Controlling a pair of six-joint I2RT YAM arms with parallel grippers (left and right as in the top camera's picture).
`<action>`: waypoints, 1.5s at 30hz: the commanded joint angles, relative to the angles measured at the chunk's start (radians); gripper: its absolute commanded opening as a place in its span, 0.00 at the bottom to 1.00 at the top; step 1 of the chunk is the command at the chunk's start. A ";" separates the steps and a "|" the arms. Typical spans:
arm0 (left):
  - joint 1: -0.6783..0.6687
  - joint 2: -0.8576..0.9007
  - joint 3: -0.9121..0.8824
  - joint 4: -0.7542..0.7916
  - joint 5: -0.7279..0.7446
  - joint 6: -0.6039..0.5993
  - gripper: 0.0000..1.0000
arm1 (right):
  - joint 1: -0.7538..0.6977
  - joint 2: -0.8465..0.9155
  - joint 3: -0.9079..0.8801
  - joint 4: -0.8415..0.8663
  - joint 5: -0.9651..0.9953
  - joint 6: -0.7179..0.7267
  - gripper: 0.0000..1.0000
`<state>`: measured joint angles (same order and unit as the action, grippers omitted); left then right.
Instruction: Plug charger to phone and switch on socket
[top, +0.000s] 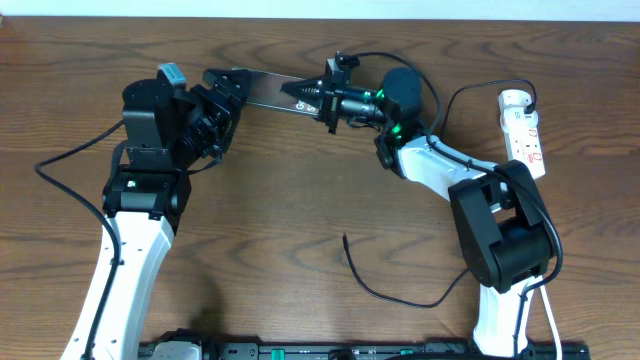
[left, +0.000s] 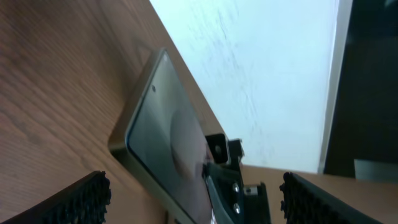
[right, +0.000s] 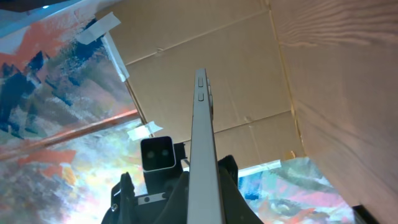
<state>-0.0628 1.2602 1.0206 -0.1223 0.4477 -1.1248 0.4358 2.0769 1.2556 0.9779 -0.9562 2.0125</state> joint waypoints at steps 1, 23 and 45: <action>0.002 0.012 0.023 0.010 -0.053 -0.003 0.86 | 0.029 -0.008 0.016 0.019 0.045 0.037 0.01; 0.002 0.027 0.023 0.053 -0.102 -0.014 0.86 | 0.125 -0.008 0.016 0.155 0.107 0.037 0.01; 0.002 0.055 0.023 0.064 -0.138 -0.134 0.49 | 0.128 -0.008 0.016 0.155 0.119 0.037 0.01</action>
<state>-0.0620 1.3071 1.0206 -0.0631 0.3305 -1.2427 0.5541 2.0769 1.2556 1.1179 -0.8330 2.0388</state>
